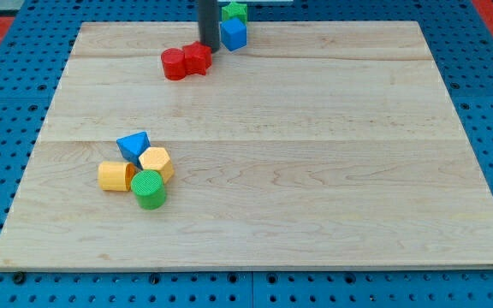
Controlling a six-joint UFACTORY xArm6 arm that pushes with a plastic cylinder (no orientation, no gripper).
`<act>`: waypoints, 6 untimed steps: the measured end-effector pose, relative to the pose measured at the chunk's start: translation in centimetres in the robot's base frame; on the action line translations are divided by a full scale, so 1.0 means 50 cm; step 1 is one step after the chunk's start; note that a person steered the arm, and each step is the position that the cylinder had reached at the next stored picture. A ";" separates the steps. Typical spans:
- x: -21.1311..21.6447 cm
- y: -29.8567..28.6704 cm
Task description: Slide the red star towards top left
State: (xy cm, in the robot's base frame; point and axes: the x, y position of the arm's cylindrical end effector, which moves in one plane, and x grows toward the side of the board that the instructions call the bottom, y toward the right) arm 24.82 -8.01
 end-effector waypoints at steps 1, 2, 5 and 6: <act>0.004 -0.051; 0.004 0.011; 0.036 -0.068; -0.001 -0.209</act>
